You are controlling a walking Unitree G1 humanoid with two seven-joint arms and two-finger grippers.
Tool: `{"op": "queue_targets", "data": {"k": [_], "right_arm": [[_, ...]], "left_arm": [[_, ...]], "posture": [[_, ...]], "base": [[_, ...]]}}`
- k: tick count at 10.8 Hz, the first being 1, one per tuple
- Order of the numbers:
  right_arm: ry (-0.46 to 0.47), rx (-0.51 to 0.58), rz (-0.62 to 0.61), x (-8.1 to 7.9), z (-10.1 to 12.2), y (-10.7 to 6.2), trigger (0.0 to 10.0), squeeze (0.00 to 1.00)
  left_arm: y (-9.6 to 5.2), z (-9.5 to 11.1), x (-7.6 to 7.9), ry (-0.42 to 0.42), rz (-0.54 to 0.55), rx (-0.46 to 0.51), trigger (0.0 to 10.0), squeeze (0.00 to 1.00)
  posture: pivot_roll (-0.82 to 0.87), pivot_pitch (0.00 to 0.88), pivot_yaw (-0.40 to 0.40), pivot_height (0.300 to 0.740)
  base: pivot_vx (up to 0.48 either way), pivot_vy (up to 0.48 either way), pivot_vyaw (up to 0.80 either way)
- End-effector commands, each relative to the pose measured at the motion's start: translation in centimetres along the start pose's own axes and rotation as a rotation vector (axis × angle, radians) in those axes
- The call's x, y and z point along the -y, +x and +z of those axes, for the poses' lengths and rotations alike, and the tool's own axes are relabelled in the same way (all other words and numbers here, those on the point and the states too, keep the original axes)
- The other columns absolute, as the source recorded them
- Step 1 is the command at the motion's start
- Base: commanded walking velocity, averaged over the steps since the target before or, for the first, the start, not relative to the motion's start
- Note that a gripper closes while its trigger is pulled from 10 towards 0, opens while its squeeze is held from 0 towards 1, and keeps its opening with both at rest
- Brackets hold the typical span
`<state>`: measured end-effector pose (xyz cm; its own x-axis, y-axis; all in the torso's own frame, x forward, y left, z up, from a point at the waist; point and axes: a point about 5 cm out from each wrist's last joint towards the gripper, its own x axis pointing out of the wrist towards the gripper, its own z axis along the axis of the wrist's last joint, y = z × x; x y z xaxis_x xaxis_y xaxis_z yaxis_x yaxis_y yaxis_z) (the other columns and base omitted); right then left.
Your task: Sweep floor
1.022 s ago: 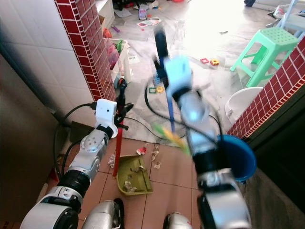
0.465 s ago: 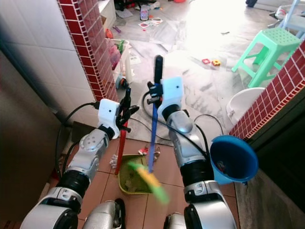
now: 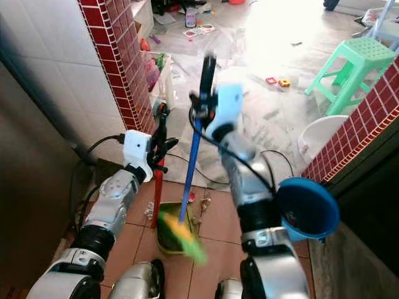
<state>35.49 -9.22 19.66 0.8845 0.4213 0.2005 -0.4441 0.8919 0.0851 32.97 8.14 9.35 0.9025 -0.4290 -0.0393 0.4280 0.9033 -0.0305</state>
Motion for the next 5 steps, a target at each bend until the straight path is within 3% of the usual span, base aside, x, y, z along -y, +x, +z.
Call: {"op": "queue_targets", "data": {"k": [1, 5], "right_arm": [[-0.015, 0.127, 0.009, 0.1, 3.1, 0.4, 10.0, 0.0], [-0.127, 0.171, -0.083, 2.0, 4.3, -0.1, 10.0, 0.0]], "left_arm": [[-0.4, -2.4, 1.7, -0.123, -0.032, -0.103, 10.0, 0.0], [-0.2, 0.2, 2.7, -0.135, -0.015, -0.007, 10.0, 0.0]], "posture": [[-0.03, 0.095, 0.008, 0.74], [-0.04, 0.107, -0.025, 0.74]], "base": [[0.0, 0.0, 0.0], [0.0, 0.0, 0.0]]}}
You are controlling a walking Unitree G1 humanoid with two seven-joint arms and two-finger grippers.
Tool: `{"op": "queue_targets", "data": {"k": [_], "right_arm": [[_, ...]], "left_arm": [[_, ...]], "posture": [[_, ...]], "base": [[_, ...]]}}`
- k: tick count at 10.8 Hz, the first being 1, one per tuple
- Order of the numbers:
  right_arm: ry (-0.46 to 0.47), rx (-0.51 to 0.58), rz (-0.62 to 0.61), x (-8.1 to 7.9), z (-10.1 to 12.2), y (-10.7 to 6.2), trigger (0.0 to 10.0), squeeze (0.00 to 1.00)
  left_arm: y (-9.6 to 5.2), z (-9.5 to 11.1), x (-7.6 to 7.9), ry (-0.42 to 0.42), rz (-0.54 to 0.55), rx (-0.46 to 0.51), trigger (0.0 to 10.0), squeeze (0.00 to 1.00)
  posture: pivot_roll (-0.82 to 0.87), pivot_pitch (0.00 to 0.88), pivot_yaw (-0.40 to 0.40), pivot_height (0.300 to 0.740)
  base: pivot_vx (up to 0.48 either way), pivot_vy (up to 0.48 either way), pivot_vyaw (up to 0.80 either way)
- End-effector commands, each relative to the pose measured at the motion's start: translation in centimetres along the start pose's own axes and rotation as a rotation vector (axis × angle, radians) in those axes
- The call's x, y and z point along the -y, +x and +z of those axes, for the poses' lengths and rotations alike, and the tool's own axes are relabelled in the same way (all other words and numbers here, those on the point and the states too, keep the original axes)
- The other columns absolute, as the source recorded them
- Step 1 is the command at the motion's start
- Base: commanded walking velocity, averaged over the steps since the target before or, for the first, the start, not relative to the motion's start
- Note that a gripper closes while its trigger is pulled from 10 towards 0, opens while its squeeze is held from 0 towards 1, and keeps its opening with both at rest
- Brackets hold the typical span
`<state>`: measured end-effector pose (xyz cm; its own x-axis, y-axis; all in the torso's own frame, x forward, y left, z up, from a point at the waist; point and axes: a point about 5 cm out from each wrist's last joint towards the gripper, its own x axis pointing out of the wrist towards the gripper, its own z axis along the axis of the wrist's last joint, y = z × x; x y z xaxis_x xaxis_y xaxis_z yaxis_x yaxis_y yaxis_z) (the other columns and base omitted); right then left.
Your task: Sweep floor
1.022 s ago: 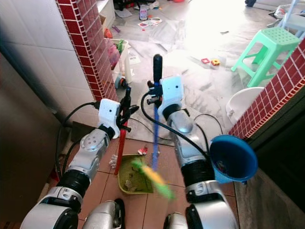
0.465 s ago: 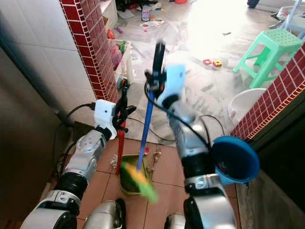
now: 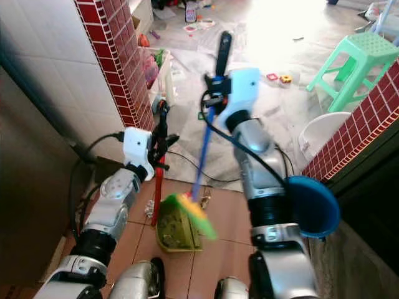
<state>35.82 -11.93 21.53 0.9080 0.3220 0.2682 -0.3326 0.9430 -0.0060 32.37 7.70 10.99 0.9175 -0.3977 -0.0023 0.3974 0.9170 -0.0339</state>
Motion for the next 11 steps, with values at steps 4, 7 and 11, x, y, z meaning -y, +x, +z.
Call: {"op": "queue_targets", "data": {"k": [4, 7, 11], "right_arm": [[-0.075, 0.023, -0.111, 2.0, -0.2, -1.1, 10.0, 0.0], [-0.046, -0.037, -0.217, 2.9, -1.9, -2.6, 10.0, 0.0], [-0.109, -0.08, -0.279, 4.6, -2.6, -4.4, 10.0, 0.0]], "left_arm": [[-1.4, -0.3, 0.3, -0.016, 0.029, -0.024, 10.0, 0.0], [-2.6, 0.7, 0.3, -0.028, 0.082, 0.019, 10.0, 0.0], [-4.3, 2.9, -1.0, 0.056, 0.112, 0.061, 10.0, 0.0]], "posture": [[-0.04, 0.108, -0.025, 0.74], [-0.05, 0.102, -0.02, 0.74], [-0.04, 0.11, 0.018, 0.74]], "base": [[0.0, 0.0, 0.0], [0.0, 0.0, 0.0], [0.0, 0.0, 0.0]]}}
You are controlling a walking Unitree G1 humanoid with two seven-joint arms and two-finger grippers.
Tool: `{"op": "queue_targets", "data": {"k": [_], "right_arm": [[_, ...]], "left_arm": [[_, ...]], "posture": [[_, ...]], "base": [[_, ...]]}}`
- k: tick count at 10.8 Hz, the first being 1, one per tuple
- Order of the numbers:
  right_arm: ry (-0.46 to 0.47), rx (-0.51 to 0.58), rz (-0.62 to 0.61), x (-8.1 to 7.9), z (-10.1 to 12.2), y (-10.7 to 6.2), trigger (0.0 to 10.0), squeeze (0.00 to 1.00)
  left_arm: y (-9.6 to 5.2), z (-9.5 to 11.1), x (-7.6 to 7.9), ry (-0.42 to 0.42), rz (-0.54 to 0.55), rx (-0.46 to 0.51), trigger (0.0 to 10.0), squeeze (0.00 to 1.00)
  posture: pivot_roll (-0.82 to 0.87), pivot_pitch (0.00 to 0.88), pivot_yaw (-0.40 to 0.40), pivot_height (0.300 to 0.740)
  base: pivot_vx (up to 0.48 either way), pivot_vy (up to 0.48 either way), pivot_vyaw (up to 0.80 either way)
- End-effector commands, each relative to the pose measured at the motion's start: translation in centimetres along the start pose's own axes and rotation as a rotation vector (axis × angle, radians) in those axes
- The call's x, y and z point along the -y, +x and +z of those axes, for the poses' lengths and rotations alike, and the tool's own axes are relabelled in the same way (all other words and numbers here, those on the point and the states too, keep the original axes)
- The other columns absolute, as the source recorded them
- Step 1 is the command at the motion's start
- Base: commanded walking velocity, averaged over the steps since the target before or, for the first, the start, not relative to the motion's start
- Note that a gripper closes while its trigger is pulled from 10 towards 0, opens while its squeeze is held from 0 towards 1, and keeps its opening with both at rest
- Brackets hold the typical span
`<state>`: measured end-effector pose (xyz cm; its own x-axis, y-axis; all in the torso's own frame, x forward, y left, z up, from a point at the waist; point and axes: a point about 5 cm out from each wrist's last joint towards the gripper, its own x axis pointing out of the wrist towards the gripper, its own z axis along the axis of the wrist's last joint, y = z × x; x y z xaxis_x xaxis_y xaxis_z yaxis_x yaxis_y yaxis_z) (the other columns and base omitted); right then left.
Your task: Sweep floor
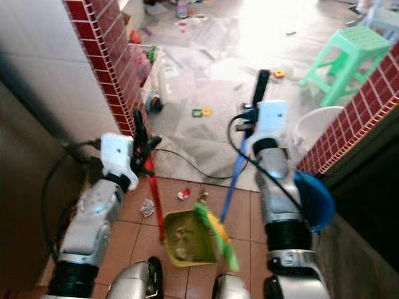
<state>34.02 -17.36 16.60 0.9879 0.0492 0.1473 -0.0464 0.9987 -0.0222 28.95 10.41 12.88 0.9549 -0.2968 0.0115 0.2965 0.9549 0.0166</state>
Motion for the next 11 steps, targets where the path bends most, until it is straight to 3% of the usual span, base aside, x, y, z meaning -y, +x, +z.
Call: {"op": "queue_targets", "data": {"k": [1, 2, 4, 5, 8, 9, 10, 11], "right_arm": [[-0.03, 0.043, -0.021, 0.3, 1.4, 0.1, 10.0, 0.0], [-0.033, 0.042, -0.018, -0.1, 1.4, -0.1, 10.0, 0.0], [-0.056, 0.057, -0.013, -1.0, 1.2, -1.0, 10.0, 0.0], [-0.025, 0.057, -0.057, -0.5, 0.8, -1.5, 10.0, 0.0], [-0.023, 0.028, -0.144, 0.6, -0.7, -2.8, 10.0, 0.0], [-0.008, 0.029, -0.137, 0.6, -0.5, -2.8, 10.0, 0.0], [0.064, 0.012, -0.133, 0.3, -0.4, -2.4, 10.0, 0.0], [0.017, 0.038, -0.104, -0.1, 0.2, -2.0, 10.0, 0.0]], "left_arm": [[0.2, 1.5, 0.4, 0.044, -0.033, 0.061, 10.0, 0.0], [0.3, 2.3, 1.0, 0.05, -0.059, 0.076, 10.0, 0.0], [-1.1, 2.2, 1.3, 0.005, -0.073, 0.042, 10.0, 0.0], [-2.0, 2.3, 0.8, 0.001, -0.063, 0.068, 10.0, 0.0], [-2.4, 1.6, -0.4, 0.015, -0.05, 0.042, 10.0, 0.0], [-2.7, 1.6, -0.5, 0.019, -0.053, 0.038, 10.0, 0.0], [-2.9, 1.7, -0.6, 0.028, -0.057, 0.039, 10.0, 0.0], [-2.9, 1.8, -0.8, 0.032, -0.044, 0.041, 10.0, 0.0]], "posture": [[-0.03, 0.115, 0.003, 0.74], [-0.03, 0.114, 0.002, 0.74], [-0.05, 0.1, 0.047, 0.74], [-0.05, 0.087, 0.078, 0.74], [-0.08, 0.051, 0.112, 0.74], [-0.08, 0.061, 0.107, 0.74], [-0.07, 0.077, 0.096, 0.74], [-0.07, 0.087, 0.085, 0.74]], "base": [[0.0, 0.0, 0.0], [0.0, 0.0, 0.0], [0.0, 0.0, 0.0], [0.0, 0.0, 0.0], [0.0, 0.0, 0.0], [0.0, 0.0, 0.0], [0.0, 0.0, 0.0], [0.0, 0.0, 0.0]]}}
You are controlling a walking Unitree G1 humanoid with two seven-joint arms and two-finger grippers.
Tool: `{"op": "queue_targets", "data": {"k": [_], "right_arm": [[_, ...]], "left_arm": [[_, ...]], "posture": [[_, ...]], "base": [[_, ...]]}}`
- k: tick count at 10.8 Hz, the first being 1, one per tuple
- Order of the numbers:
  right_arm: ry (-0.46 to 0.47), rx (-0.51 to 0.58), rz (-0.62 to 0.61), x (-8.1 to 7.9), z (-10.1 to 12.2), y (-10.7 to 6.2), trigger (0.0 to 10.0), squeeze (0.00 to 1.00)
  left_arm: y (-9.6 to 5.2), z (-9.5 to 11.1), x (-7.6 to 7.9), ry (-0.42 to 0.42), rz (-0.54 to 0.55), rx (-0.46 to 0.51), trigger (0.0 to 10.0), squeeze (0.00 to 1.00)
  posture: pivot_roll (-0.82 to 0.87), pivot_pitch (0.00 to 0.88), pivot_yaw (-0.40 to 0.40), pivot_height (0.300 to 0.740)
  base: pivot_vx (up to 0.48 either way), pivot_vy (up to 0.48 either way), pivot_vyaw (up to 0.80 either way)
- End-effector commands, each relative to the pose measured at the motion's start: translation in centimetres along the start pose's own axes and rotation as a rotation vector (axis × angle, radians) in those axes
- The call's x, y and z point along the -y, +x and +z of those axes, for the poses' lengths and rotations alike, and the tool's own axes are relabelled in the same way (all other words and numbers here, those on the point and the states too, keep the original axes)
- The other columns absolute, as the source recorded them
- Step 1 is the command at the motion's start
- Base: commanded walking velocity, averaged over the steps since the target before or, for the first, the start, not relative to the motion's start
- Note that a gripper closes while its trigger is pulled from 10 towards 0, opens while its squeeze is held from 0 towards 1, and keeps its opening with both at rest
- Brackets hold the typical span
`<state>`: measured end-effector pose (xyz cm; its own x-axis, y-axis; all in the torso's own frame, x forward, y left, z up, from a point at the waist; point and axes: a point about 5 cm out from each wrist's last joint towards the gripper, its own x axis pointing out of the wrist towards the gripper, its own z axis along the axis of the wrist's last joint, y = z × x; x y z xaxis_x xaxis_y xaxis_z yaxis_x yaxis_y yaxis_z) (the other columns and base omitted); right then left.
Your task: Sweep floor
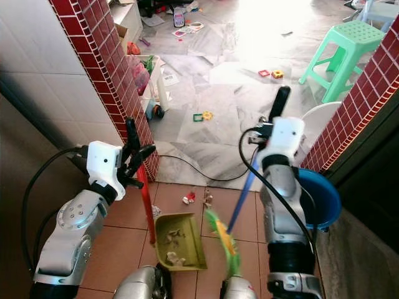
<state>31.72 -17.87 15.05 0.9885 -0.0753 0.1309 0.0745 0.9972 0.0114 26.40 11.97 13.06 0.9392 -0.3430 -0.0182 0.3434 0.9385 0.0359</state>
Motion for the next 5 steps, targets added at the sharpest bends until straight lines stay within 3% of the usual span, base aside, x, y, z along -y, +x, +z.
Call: {"op": "queue_targets", "data": {"k": [1, 5], "right_arm": [[0.003, 0.058, 0.026, -0.6, 1.5, 0.5, 10.0, 0.0], [0.041, 0.033, 0.063, -1.5, 2.0, 1.3, 10.0, 0.0]], "left_arm": [[0.0, 1.2, -0.1, 0.018, 0.01, 0.06, 10.0, 0.0], [1.4, -3.2, 0.4, 0.015, 0.014, -0.055, 10.0, 0.0]], "posture": [[-0.07, 0.089, 0.083, 0.74], [-0.1, 0.097, 0.049, 0.74]], "base": [[0.0, 0.0, 0.0], [0.0, 0.0, 0.0]]}}
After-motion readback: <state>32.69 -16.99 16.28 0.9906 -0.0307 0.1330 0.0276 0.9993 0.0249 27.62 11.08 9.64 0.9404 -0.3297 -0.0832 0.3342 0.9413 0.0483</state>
